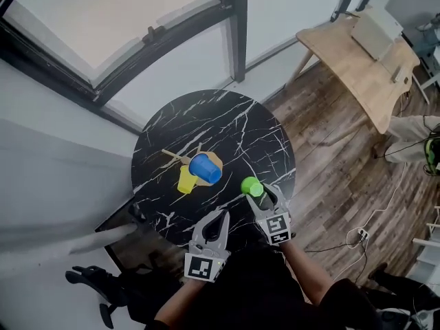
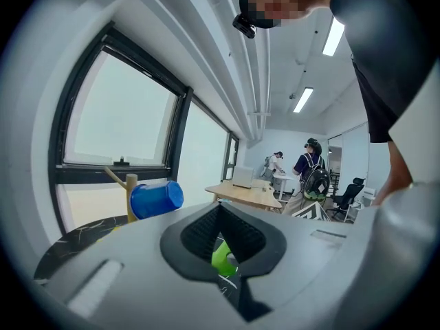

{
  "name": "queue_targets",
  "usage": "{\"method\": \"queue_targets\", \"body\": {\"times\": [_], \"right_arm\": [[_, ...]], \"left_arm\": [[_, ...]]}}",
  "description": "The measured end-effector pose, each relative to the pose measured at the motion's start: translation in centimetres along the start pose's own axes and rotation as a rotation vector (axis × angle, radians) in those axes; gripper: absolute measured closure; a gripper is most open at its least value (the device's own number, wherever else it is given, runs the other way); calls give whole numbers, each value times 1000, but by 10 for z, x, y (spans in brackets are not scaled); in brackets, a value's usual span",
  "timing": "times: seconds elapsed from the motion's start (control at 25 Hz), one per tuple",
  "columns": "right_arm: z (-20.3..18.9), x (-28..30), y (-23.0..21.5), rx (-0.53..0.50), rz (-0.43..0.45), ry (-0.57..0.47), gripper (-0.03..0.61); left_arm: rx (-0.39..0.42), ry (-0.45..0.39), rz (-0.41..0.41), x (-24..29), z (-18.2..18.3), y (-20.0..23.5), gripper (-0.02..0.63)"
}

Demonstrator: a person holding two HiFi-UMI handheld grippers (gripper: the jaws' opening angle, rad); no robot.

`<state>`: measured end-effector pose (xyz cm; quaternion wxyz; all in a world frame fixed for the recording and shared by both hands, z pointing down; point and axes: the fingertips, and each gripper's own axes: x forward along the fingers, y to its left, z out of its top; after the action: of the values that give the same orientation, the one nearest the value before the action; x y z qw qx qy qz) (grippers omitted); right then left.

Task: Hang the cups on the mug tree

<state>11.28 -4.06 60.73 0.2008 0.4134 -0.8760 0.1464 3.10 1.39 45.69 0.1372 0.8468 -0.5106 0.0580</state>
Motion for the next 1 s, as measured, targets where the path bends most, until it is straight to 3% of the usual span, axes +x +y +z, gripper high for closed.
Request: {"method": "queue_targets", "body": {"times": [0.4,1.0], "right_arm": [[28,-4,51,4,-9,-54,353],[43,38,86,-2,-32,-89,353]], "left_arm": [[-24,-118,30,-49,26,48,615],[-65,-150,75,-90,30,101,615]]}}
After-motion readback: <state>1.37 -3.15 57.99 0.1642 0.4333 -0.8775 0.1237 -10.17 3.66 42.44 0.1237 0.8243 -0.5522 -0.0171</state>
